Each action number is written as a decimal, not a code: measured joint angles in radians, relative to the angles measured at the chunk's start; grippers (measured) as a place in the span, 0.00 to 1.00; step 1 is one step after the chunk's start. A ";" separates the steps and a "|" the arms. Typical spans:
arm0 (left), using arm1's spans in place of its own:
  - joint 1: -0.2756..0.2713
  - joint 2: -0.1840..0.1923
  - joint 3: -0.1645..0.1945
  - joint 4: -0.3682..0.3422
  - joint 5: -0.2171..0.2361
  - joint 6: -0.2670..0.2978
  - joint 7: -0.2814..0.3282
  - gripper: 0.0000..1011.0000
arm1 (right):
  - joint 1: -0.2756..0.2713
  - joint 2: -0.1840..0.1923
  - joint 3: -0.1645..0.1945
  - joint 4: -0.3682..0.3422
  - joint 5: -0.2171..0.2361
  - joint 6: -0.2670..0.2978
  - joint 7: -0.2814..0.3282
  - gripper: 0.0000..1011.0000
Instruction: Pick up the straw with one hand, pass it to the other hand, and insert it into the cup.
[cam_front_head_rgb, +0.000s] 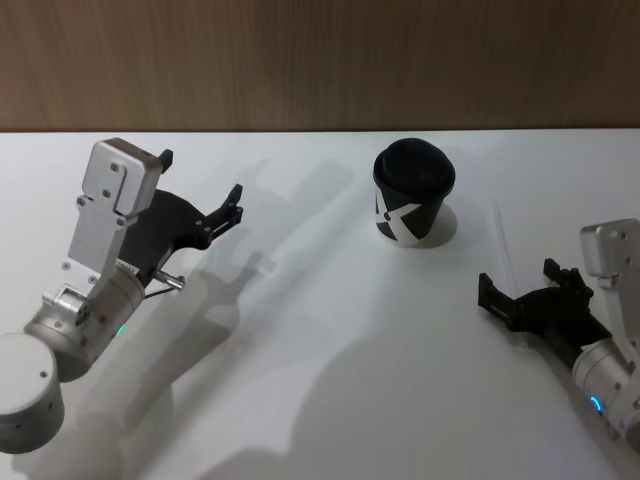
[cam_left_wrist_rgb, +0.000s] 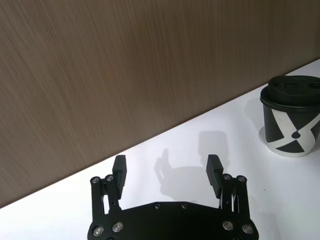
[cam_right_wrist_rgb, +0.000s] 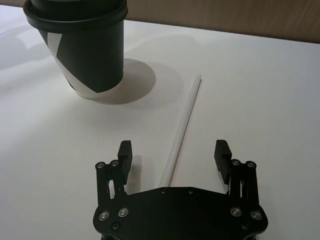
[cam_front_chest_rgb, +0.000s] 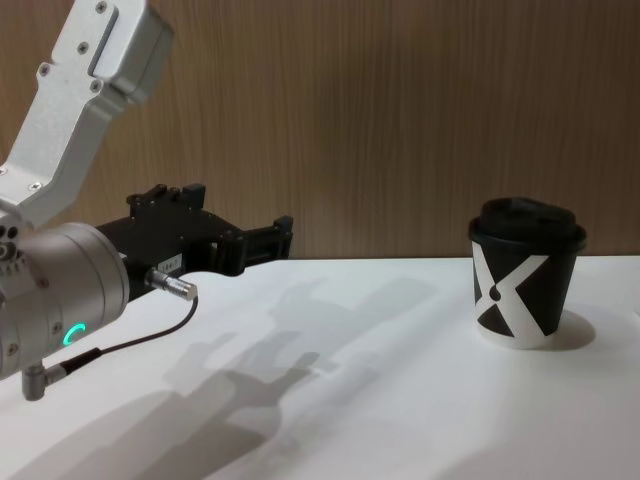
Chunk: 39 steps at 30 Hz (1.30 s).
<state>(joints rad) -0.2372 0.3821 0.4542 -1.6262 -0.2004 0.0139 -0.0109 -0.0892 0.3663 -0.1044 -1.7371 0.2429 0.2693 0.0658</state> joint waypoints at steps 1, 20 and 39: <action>0.000 0.000 0.000 0.000 0.000 0.000 0.000 0.99 | 0.001 0.000 0.000 0.002 -0.002 -0.001 0.002 0.99; 0.000 0.000 0.000 0.000 0.000 0.000 0.000 0.99 | 0.003 0.006 -0.005 0.016 -0.041 -0.029 0.024 0.99; 0.000 0.000 0.000 0.000 0.000 0.000 0.000 0.99 | 0.000 -0.020 0.013 0.031 -0.026 -0.047 0.052 0.99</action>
<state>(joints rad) -0.2372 0.3821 0.4542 -1.6261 -0.2004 0.0139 -0.0109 -0.0891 0.3459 -0.0912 -1.7062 0.2169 0.2223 0.1175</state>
